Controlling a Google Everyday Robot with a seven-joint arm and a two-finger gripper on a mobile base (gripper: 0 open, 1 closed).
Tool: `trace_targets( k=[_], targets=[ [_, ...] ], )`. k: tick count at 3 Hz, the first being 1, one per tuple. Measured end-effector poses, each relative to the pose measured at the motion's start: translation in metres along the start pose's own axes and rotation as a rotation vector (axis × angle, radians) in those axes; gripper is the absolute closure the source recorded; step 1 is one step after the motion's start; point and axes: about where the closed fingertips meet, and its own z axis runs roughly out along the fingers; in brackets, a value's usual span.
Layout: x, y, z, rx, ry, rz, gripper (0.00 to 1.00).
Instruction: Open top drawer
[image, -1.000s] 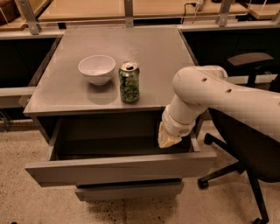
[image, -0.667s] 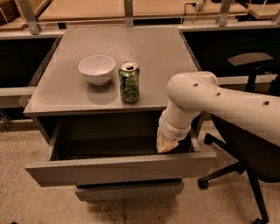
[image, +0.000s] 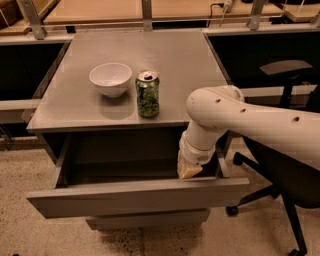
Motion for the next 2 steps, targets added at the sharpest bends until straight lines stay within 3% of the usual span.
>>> trace_targets(
  k=[1,2],
  targets=[
    [-0.0055,0.0361,-0.0082,-0.040,-0.040,-0.037,1.00],
    [-0.0056,0.0367,-0.0083,-0.041,-0.041,-0.038,1.00]
  ],
)
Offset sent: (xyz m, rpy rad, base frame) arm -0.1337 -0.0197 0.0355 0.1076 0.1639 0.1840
